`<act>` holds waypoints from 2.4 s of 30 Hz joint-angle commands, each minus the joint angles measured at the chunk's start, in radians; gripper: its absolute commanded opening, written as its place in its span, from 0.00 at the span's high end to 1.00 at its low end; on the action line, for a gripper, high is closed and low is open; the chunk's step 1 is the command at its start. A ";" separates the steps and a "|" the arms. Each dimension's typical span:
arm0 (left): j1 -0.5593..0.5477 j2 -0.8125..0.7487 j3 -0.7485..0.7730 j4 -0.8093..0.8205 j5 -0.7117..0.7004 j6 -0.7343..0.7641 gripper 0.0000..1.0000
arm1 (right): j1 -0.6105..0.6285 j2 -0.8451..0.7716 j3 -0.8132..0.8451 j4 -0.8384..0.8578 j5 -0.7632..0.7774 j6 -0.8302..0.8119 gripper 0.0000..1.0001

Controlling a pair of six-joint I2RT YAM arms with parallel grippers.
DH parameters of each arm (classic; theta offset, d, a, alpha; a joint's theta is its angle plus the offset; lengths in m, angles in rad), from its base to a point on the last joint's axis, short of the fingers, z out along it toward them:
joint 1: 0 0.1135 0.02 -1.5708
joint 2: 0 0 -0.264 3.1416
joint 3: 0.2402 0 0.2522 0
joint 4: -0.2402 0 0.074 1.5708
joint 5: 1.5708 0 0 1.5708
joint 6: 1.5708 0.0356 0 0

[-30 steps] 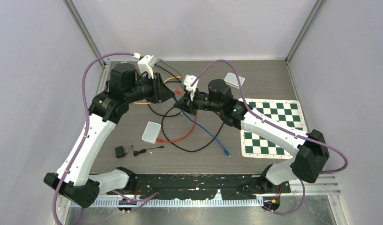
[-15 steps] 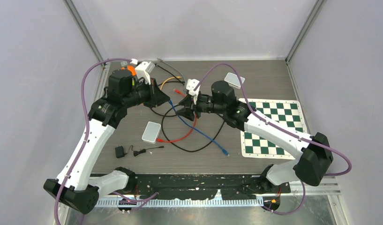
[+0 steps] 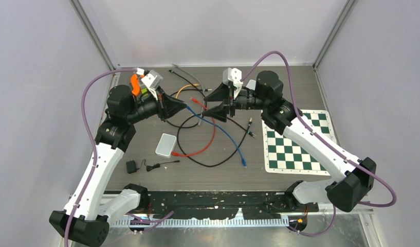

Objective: Insert the plug into the switch port
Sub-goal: Pick up the connector from the center of the board, then insert the connector into the switch port.

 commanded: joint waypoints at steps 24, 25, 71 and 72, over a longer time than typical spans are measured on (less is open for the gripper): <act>0.010 0.003 -0.043 0.232 0.328 0.019 1.00 | -0.008 0.202 0.020 0.350 -0.255 0.272 0.49; 0.010 0.005 -0.042 0.232 0.332 0.019 1.00 | -0.009 0.205 0.018 0.361 -0.257 0.273 0.49; 0.498 0.323 -0.166 -0.235 -0.299 -0.309 0.29 | 0.278 0.506 0.367 -0.414 0.914 -0.276 0.95; 0.499 0.348 -0.165 -0.238 -0.290 -0.298 0.29 | 0.287 0.520 0.350 -0.388 0.915 -0.270 0.95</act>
